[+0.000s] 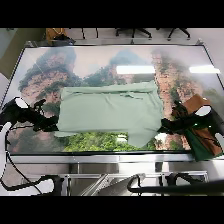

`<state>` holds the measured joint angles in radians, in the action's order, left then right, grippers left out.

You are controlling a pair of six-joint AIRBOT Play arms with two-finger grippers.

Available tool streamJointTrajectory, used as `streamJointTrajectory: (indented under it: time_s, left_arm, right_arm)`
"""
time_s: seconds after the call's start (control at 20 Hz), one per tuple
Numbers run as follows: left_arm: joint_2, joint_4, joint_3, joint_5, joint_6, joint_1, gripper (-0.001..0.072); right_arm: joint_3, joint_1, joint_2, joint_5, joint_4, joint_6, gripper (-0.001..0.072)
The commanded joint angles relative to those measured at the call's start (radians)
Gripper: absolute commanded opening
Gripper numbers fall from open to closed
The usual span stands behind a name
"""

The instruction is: Fold the shirts.

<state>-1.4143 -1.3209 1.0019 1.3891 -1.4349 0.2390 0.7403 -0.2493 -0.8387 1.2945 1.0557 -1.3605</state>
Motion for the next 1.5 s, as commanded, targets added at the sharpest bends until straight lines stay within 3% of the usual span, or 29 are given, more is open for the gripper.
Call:
streamJointTrajectory:
  time_s: [0.0, 0.3, 0.55, 0.75, 1.1, 1.15, 1.2, 1.25, 1.3, 1.4, 1.45]
  left_arm:
    - [0.0, -0.127, -0.001, 0.109, -0.032, 0.001, 0.0012]
    - [0.0, -0.037, 0.073, 0.092, -0.029, -0.061, 0.0012]
    - [-0.051, -0.012, 0.332, 0.056, -0.033, -0.135, 0.0011]
    - [-0.21, -0.013, 0.492, 0.058, -0.047, -0.152, 0.0012]
    - [-0.477, -0.013, 0.686, 0.05, -0.051, -0.167, 0.0016]
    - [-0.495, -0.012, 0.716, 0.057, -0.051, -0.171, 0.0018]
    - [-0.508, -0.014, 0.749, 0.076, -0.05, -0.179, 0.0022]
    - [-0.518, -0.013, 0.786, 0.106, -0.048, -0.182, 0.0334]
    - [-0.521, -0.015, 0.814, 0.132, -0.05, -0.188, 0.0693]
    - [-0.52, -0.014, 0.869, 0.191, -0.047, -0.188, 0.0664]
    - [-0.52, -0.014, 0.893, 0.22, -0.047, -0.188, 0.0664]
  right_arm:
    - [0.003, -0.075, 0.065, 0.111, 0.207, -0.114, 0.0017]
    - [0.08, -0.079, 0.078, -0.006, -0.042, 0.054, 0.0017]
    - [0.308, -0.048, -0.101, -0.13, -0.299, 0.248, 0.0017]
    - [0.442, 0.008, -0.315, -0.209, -0.301, 0.294, 0.0017]
    - [0.465, 0.021, -0.547, -0.303, -0.301, 0.364, 0.0019]
    - [0.466, 0.021, -0.546, -0.301, -0.301, 0.38, 0.0027]
    - [0.477, 0.017, -0.534, -0.284, -0.291, 0.382, 0.0101]
    - [0.494, 0.005, -0.514, -0.254, -0.268, 0.381, 0.0317]
    - [0.508, -0.011, -0.492, -0.225, -0.242, 0.373, 0.0464]
    - [0.512, -0.058, -0.455, -0.193, -0.2, 0.339, 0.0638]
    - [0.511, -0.079, -0.452, -0.174, -0.196, 0.335, 0.0662]
